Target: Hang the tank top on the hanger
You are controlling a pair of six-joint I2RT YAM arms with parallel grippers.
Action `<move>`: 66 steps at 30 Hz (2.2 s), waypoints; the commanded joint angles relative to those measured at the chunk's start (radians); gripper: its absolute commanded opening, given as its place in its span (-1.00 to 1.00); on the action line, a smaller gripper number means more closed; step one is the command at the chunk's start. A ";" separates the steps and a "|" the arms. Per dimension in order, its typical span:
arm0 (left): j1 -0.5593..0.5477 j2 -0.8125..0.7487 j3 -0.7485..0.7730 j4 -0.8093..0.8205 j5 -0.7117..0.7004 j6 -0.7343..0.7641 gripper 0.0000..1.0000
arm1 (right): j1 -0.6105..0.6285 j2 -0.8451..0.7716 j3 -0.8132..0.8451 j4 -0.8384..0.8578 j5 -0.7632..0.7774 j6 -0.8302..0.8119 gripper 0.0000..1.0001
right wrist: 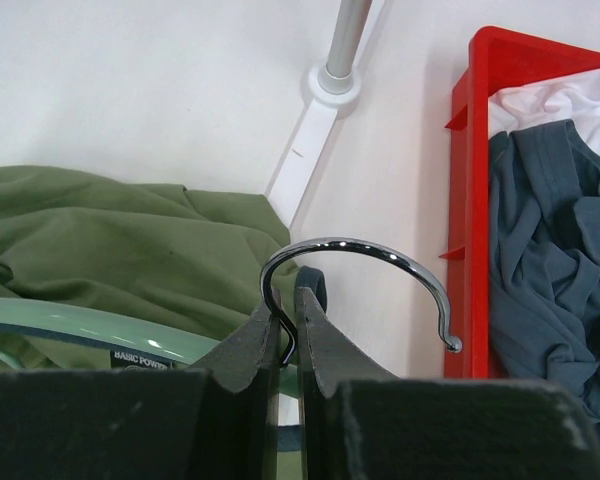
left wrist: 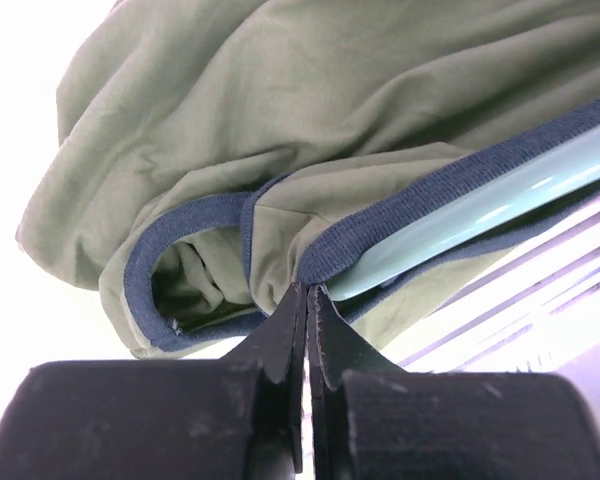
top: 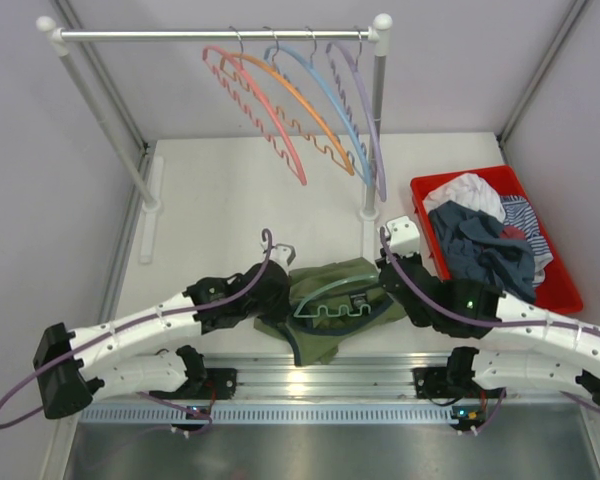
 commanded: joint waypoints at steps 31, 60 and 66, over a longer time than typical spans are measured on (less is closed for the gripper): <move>-0.004 0.159 0.638 -0.228 0.003 0.099 -1.00 | 0.125 0.100 0.174 0.261 -0.001 -0.086 -1.00; -0.004 -0.052 0.556 -0.180 0.219 0.422 0.08 | 0.138 -0.005 0.168 0.295 -0.193 -0.117 -1.00; -0.004 -0.020 0.533 -0.162 0.311 0.480 0.07 | 0.138 0.001 0.200 0.273 -0.214 -0.120 -1.00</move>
